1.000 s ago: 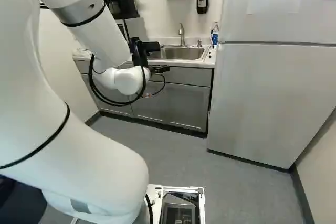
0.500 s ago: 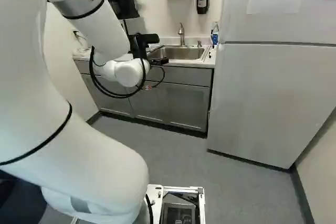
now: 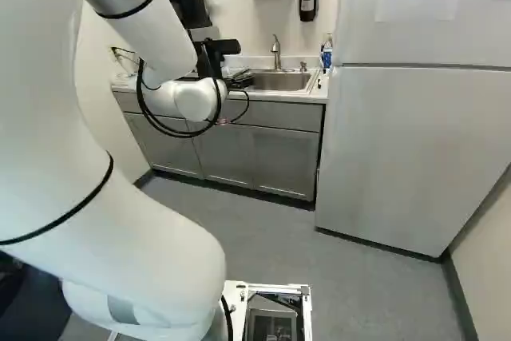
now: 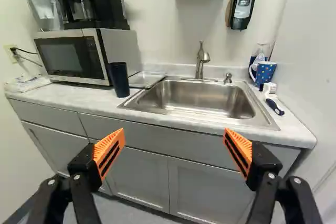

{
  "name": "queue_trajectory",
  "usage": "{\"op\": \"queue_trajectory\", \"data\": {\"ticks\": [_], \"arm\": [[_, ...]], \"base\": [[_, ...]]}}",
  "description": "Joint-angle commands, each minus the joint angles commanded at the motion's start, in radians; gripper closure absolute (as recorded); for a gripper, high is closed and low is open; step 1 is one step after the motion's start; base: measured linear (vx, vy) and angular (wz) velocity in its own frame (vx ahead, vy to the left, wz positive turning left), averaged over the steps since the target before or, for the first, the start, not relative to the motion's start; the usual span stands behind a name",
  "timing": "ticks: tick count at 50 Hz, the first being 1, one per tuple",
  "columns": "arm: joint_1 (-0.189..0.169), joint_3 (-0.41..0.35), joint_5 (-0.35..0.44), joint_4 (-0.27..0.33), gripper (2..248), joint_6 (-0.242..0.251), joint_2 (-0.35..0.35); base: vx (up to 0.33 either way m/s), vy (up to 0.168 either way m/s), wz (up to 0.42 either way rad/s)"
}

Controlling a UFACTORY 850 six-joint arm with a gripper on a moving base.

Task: Rinse the cup and place it in the tray

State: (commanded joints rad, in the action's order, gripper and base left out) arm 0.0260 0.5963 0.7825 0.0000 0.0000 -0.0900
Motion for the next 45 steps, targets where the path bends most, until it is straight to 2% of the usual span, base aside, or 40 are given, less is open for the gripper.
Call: {"op": "queue_trajectory", "data": {"ticks": [45], "arm": [[0.017,0.117,-0.080,0.000,3,0.000,0.020]], "base": [[0.000,0.000,0.000]]}}
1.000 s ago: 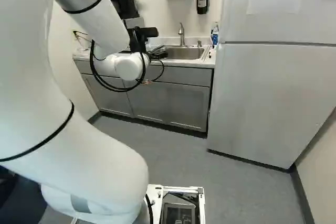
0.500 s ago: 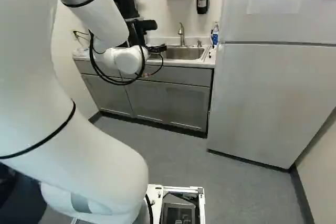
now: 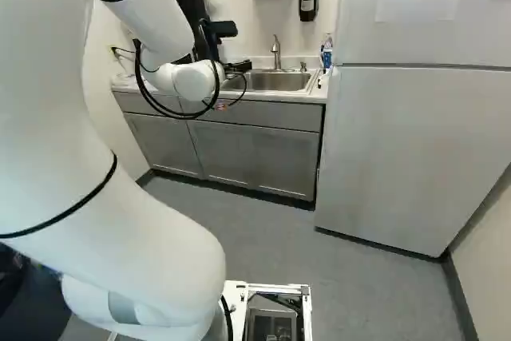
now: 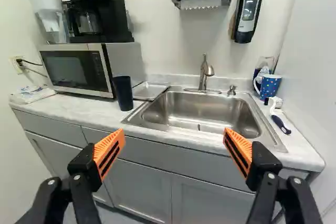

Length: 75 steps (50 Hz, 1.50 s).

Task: Rinse the cup and place it in the tray

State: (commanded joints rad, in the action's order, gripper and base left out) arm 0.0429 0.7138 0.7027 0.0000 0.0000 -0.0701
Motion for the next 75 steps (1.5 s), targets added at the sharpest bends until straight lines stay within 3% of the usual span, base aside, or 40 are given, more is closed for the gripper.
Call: {"op": "queue_trajectory", "data": {"ticks": [75], "arm": [[0.023,0.163,-0.204,0.000,3,0.000,0.007]], "base": [[0.000,0.000,0.000]]}}
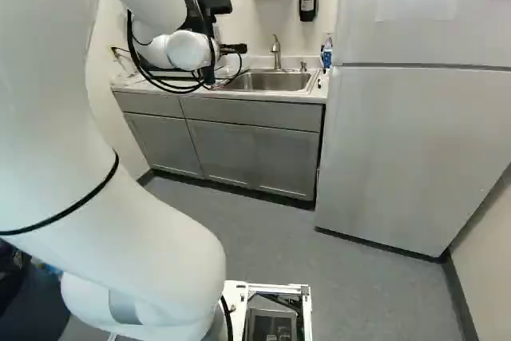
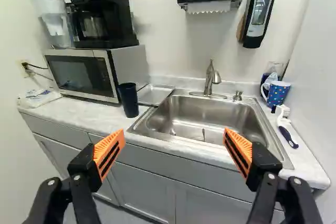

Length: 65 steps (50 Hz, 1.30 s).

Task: Rinse the cup and place it in the tray

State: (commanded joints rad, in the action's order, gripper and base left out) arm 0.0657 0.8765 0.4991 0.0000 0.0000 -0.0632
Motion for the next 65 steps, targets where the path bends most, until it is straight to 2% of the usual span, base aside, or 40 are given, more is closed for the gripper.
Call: {"op": "queue_trajectory", "data": {"ticks": [26,48,65], "arm": [[-0.001,0.053,-0.067,0.000,3,0.000,-0.001],[-0.001,0.093,-0.070,0.000,3,0.000,-0.007],[-0.001,0.093,-0.070,0.000,3,0.000,-0.007]], "base": [[0.000,0.000,0.000],[0.000,0.000,0.000],[0.000,0.000,0.000]]}}
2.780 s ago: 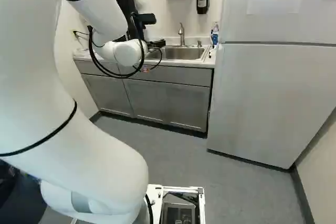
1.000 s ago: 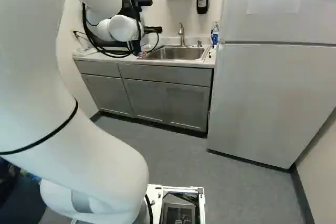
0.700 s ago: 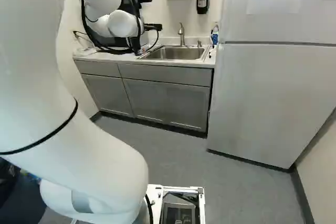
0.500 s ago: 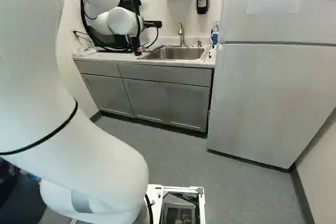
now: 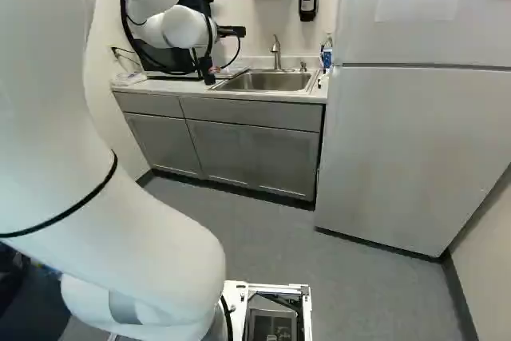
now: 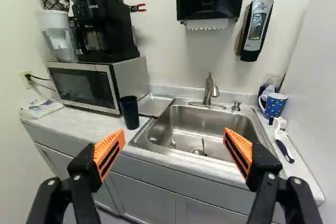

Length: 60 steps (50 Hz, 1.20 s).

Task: Rinse the cup and place it in the tray

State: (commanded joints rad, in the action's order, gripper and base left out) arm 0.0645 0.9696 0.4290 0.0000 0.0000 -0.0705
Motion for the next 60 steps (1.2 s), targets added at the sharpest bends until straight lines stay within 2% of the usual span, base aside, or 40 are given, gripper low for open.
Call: {"op": "queue_trajectory", "data": {"ticks": [22,60], "arm": [[0.000,0.000,0.000,0.000,3,0.000,0.000],[0.000,0.000,0.000,0.000,3,0.000,0.000]], "base": [[0.044,0.006,-0.006],[0.136,0.000,-0.012]]}}
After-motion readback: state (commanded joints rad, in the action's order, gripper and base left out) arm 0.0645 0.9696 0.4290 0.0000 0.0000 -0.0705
